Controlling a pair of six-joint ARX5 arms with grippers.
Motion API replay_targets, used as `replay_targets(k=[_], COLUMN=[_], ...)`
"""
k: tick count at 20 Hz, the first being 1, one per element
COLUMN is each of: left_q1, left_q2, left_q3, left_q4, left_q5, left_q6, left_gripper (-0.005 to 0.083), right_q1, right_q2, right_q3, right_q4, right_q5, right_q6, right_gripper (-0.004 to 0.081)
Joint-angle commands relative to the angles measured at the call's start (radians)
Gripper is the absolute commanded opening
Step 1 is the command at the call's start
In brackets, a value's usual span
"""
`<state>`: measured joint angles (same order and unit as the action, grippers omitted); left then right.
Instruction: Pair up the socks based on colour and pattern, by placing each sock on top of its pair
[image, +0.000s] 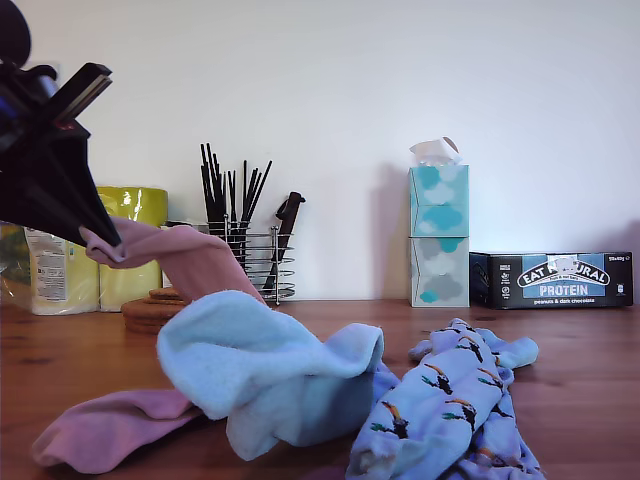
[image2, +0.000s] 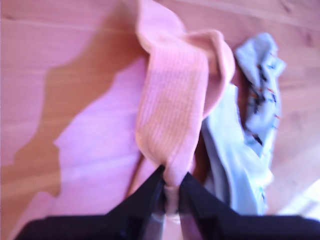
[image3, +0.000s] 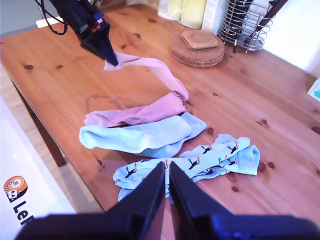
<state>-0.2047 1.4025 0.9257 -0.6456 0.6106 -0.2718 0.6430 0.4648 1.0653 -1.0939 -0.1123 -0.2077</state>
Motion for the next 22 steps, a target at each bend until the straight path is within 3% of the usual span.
replay_targets(k=[1,4,7,9,12,17,22], left_q1=[-0.039,-0.098,-0.150,-0.161,-0.185,-0.298,-0.408], left_q2=[0.004,0.003,0.004,0.004,0.005,0.005,0.006], left_q3=[-0.001,-0.001,-0.001,-0.001,-0.001,-0.001,-0.002], left_q4=[-0.046,-0.149,-0.259,-0.283,-0.298,-0.290,-0.300], left_q5=[0.003,-0.031,-0.197,-0.256,-0.251,-0.181,-0.206], left_q6=[0.035,0.084,0.128,0.139,0.142,0.144,0.176], left_gripper=[-0.0024,-0.0024,-0.0024,-0.0024,-0.0023,0.0106,0.0147], right_q1=[0.008,0.012,0.014,0.021,0.026,0.026,0.026], right_q2=[0.006,0.008,0.008,0.008,0.008,0.008,0.008], right_q3=[0.007,0.007,0.007,0.007,0.007,0.007,0.007], right_q4=[0.003,0.003,0.003,0.004,0.004,0.006,0.011], right_q5=[0.003,0.004,0.003,0.004,0.012,0.019,0.019], right_q6=[-0.002,-0.003,-0.003,-0.004,-0.009,-0.026,-0.026], right_gripper=[-0.0013,-0.0013,-0.0013,-0.0013,-0.0013,-0.0013,-0.0013])
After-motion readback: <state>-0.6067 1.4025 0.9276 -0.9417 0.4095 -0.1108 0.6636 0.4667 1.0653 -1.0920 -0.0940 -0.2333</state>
